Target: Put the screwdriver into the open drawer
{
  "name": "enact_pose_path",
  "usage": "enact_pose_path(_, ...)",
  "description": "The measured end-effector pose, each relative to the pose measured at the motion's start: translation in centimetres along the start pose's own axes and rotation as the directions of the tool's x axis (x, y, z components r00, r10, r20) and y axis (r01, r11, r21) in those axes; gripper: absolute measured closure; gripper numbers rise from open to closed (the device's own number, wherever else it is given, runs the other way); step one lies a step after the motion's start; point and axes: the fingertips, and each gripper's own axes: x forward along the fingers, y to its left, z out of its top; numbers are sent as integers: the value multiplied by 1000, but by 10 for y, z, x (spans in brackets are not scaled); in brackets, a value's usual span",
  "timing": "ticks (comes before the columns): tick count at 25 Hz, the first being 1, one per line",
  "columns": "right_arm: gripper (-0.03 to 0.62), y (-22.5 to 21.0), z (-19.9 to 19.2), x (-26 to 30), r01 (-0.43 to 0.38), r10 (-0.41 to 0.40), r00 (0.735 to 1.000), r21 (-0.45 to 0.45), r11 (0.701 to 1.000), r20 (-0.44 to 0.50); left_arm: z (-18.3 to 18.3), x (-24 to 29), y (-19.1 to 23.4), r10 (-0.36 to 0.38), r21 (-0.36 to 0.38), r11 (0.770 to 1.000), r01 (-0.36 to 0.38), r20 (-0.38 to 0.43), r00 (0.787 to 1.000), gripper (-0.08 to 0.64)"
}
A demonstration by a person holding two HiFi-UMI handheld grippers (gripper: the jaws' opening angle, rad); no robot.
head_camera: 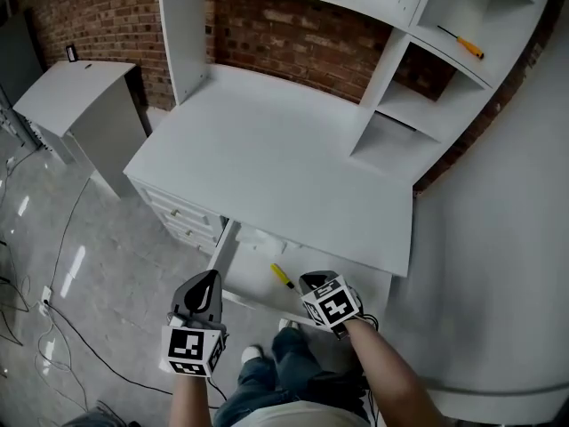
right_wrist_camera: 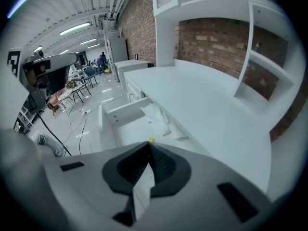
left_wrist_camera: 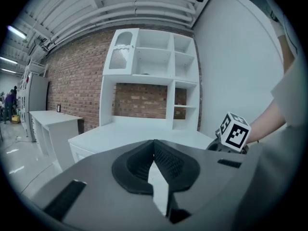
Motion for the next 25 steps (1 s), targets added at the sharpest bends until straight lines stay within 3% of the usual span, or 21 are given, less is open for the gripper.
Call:
enact_pose_path(4, 581, 19, 16, -43, 12, -8, 993, -41, 999, 114, 15, -11, -14, -42, 12, 999, 42, 52, 998, 548)
enact_pose_path(7, 581, 33, 33, -82, 90, -72, 973, -72, 993, 217, 25, -19, -19, -66, 17, 998, 65, 82, 994, 548)
enact_pose_path(12, 581, 54, 61, -160, 195, -171, 887, -13, 981, 428, 39, -33, -33, -126, 41, 992, 122, 96, 987, 548)
enact_pose_path(17, 583, 49, 76, -209, 268, -249, 797, 46, 962, 550, 68, -40, -40, -141, 77, 989, 129, 180, 974, 547)
enact_pose_path(25, 583, 31, 89, -261, 268, -250, 721, 72, 961, 647, 102, -34, -63, -141, 127, 985, 114, 230, 963, 548)
